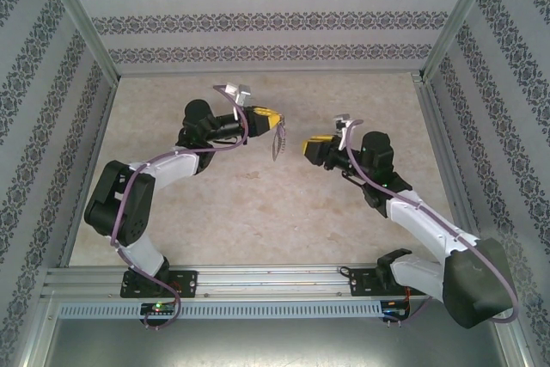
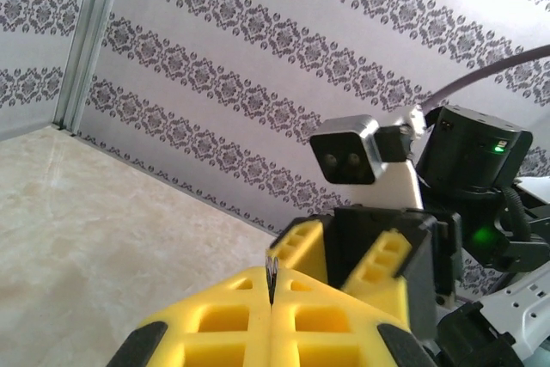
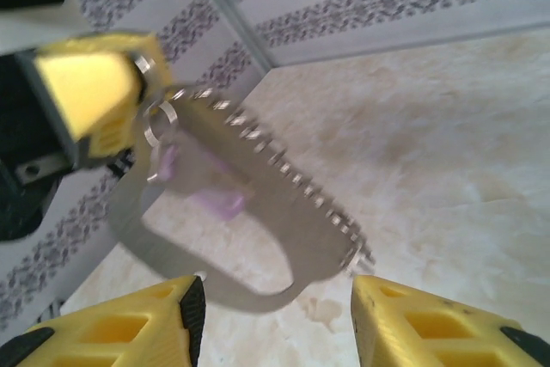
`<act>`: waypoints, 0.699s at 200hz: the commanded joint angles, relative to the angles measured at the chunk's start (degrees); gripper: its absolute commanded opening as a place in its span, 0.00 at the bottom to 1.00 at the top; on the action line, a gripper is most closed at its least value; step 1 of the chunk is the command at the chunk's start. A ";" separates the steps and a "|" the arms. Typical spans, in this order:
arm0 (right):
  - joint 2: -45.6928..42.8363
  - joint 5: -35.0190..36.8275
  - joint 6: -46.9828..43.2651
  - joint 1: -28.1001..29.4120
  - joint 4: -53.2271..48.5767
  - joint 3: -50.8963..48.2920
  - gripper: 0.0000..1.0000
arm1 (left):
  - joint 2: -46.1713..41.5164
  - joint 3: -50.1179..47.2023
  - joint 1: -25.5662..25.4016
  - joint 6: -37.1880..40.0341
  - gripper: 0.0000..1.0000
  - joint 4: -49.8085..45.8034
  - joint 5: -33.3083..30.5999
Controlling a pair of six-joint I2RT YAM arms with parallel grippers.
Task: Put the keys on the keyring
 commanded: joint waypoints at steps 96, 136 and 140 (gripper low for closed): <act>11.45 -0.61 18.92 2.39 25.07 7.32 0.52 | -0.99 -3.14 -2.04 -4.02 0.00 9.75 -7.10; 15.44 -1.82 21.47 3.86 30.90 8.23 0.49 | -0.68 -2.32 -2.74 -3.55 0.00 8.35 -7.26; 15.73 -1.96 21.89 3.86 31.48 8.14 0.49 | -0.67 -2.24 -2.76 -3.49 0.00 8.24 -7.27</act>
